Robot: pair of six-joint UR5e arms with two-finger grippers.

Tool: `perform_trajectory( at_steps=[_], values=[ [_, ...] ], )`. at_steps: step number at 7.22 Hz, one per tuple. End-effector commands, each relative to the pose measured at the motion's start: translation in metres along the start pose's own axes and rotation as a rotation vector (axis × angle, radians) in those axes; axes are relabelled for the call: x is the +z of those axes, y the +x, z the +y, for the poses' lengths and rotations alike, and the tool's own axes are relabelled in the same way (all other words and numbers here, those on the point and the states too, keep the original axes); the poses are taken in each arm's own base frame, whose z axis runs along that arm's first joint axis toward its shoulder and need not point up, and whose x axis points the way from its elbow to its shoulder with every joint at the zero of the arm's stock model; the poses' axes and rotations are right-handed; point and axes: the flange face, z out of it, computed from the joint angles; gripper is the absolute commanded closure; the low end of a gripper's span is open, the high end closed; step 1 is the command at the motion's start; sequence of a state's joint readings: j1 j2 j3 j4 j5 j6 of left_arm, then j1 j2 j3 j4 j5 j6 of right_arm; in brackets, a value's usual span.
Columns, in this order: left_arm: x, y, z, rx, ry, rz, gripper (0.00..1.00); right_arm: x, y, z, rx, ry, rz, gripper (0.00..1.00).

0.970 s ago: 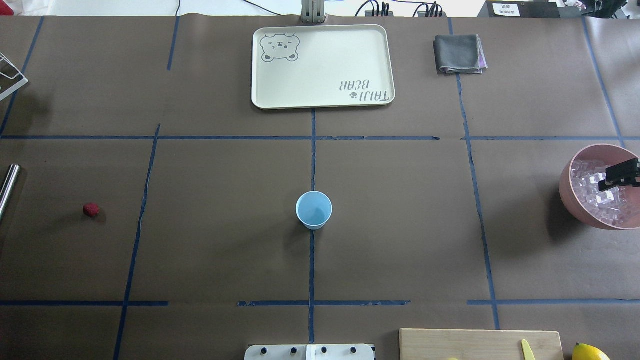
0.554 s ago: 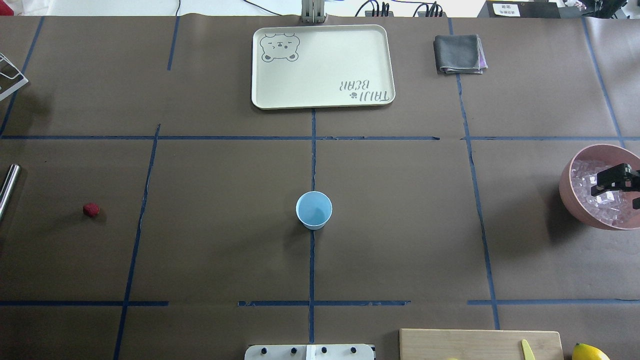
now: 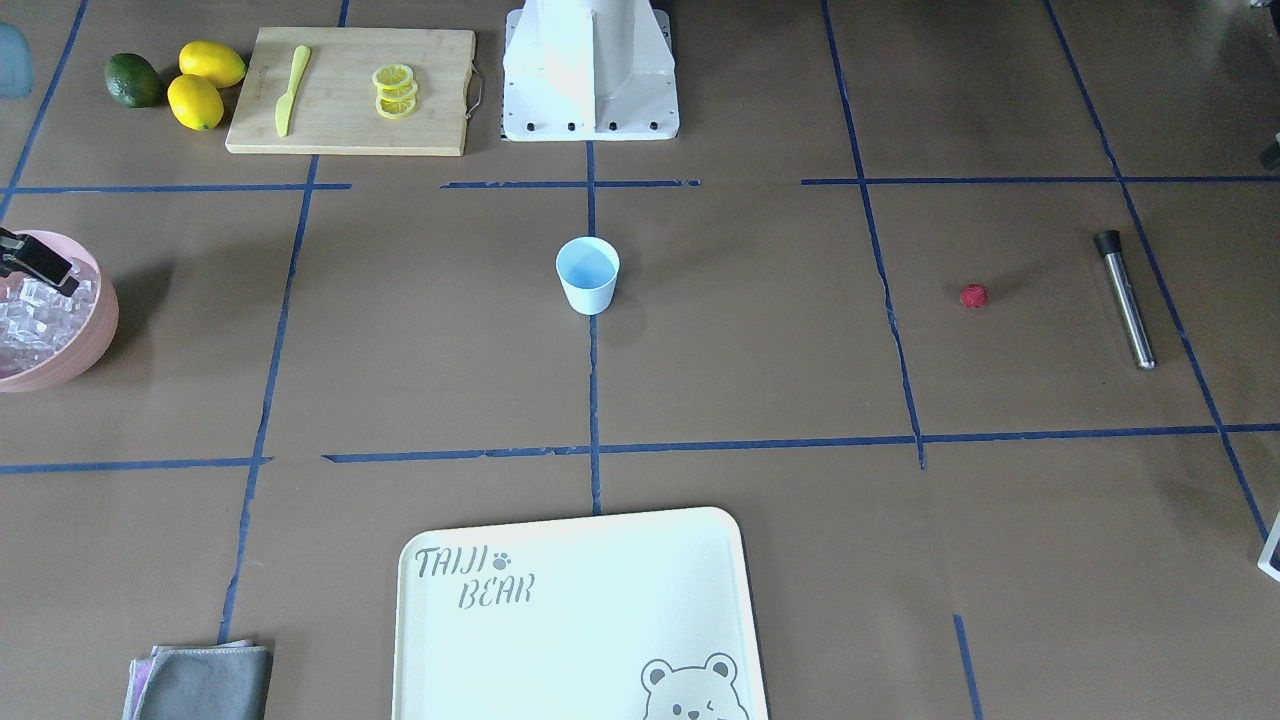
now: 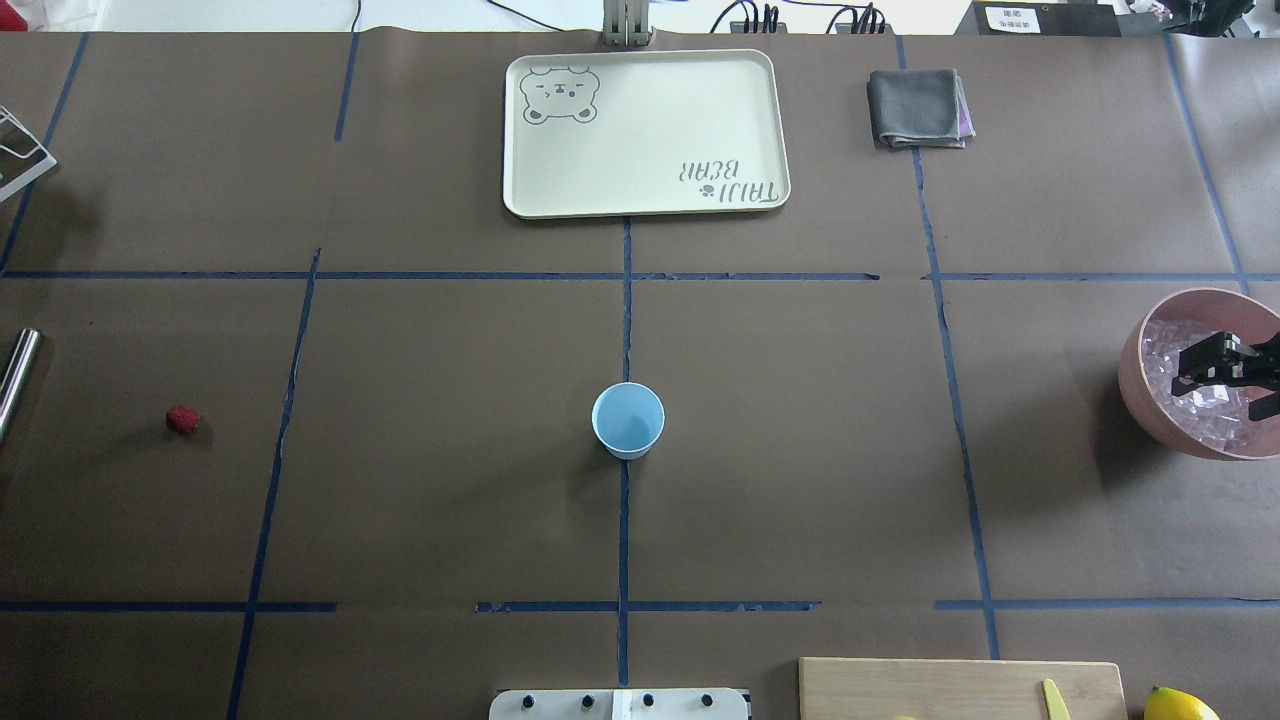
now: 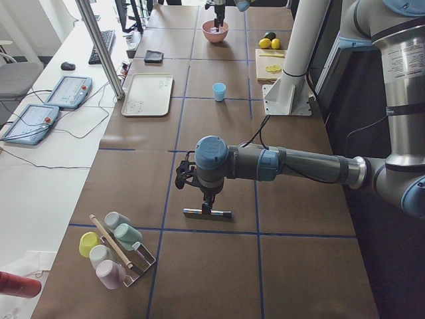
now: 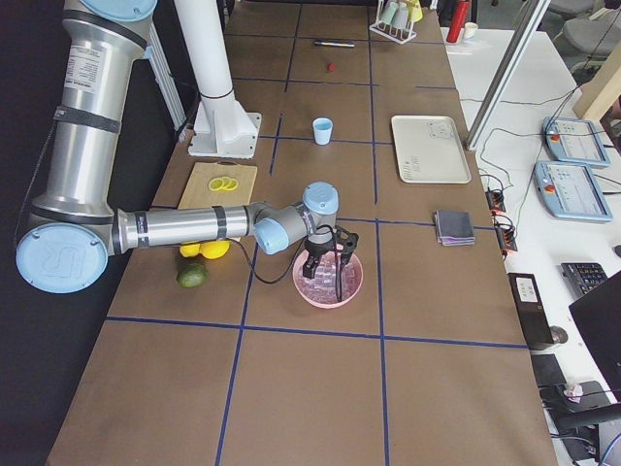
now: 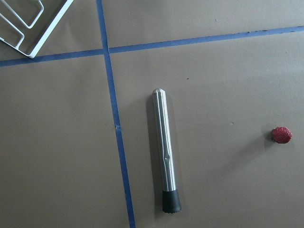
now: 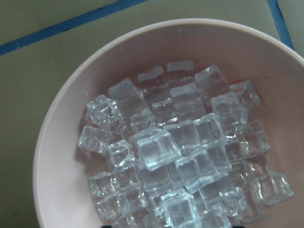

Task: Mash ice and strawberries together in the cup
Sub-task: 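Lower the right gripper into the pink bowl and grasp an ice cube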

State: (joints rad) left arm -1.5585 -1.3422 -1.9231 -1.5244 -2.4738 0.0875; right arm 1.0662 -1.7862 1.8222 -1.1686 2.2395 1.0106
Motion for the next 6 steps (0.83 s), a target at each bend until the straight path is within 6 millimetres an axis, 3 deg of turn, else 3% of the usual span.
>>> perform_trajectory(
  at_steps=[1, 2, 5, 6],
  values=[
    [-0.0003, 0.0004, -0.0002, 0.002, 0.002, 0.000, 0.00, 0.0052, 0.0030, -0.0025, 0.005, -0.002, 0.009, 0.18],
    [-0.0003, 0.0004, -0.0002, 0.002, 0.002, 0.000, 0.00, 0.0052, 0.0032, -0.0027, 0.005, 0.001, 0.011, 0.19],
    [-0.0006, 0.0009, -0.0009, 0.003, 0.003, 0.002, 0.00, 0.0052, 0.0033, -0.0030, 0.005, 0.004, 0.013, 0.55],
    [-0.0006, 0.0012, -0.0009, 0.003, 0.003, 0.005, 0.00, 0.0056, 0.0033, -0.0036, 0.006, 0.004, 0.015, 0.62]
  ],
)
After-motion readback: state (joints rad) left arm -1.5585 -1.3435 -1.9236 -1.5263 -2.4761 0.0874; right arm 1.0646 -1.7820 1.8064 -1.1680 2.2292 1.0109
